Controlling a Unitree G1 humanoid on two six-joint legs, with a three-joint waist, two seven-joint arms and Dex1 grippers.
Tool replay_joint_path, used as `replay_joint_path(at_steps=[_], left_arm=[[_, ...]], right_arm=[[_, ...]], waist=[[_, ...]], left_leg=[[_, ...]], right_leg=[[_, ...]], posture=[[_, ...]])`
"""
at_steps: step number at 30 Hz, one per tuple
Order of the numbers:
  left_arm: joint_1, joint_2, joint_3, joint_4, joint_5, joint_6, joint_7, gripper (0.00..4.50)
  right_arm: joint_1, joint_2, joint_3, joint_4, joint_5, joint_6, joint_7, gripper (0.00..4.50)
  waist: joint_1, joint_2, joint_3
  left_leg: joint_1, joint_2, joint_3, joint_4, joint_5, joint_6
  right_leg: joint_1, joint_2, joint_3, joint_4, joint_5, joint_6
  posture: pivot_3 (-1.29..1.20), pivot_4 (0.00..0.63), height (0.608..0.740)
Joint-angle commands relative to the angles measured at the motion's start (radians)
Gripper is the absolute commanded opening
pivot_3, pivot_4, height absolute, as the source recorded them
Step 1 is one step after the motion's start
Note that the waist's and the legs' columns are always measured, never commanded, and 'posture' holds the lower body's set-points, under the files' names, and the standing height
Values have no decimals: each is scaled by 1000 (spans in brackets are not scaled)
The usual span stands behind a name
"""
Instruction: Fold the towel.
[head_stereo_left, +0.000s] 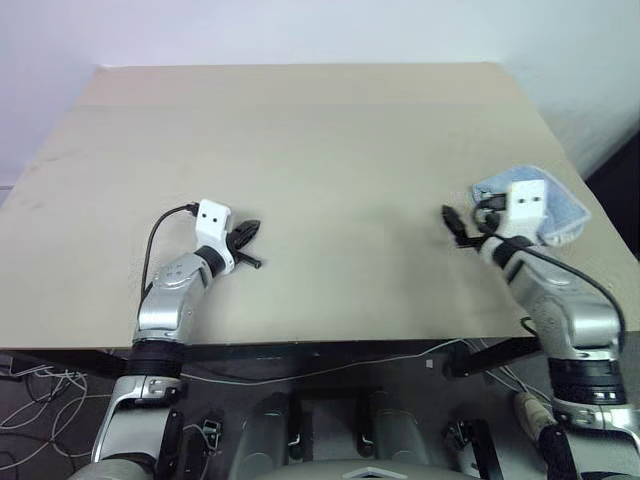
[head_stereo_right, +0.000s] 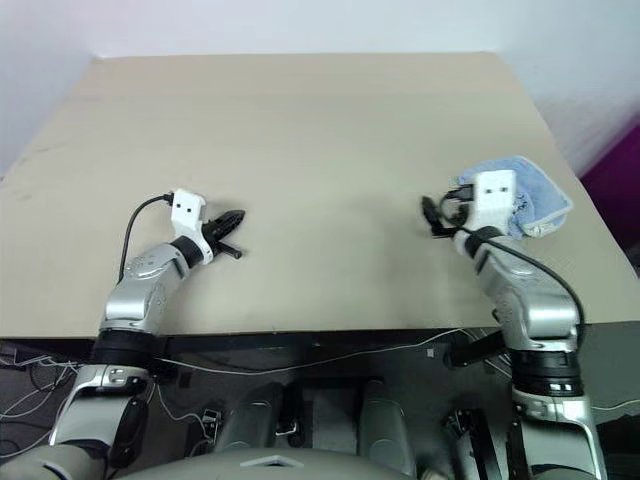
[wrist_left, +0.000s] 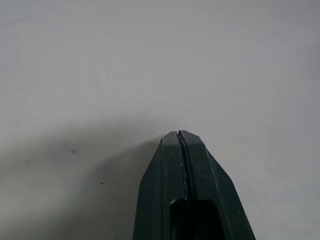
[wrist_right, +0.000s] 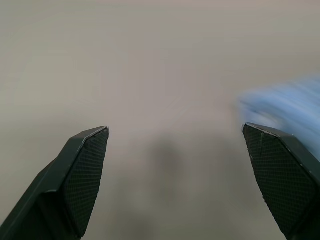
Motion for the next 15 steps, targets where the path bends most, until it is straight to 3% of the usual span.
replay_joint_path(at_steps=[1, 15], left_arm=[[34, 25, 39, -70, -8, -16, 12, 0], [122, 35, 96, -207, -30, 25, 67, 0]], right_arm=[[-37, 31, 103, -6, -85, -102, 97, 4475], [-111, 137, 127, 175, -201, -227, 222, 4475]], waist=[[0, 0, 0], [3, -1, 0]], left_leg=[[0, 0, 0, 0, 0, -1], [-1, -1, -1, 1, 0, -1]], right_leg=[[0, 0, 0, 0, 0, 0], [0, -1, -1, 0, 0, 0]], posture=[[0, 150, 740], [0, 150, 740]])
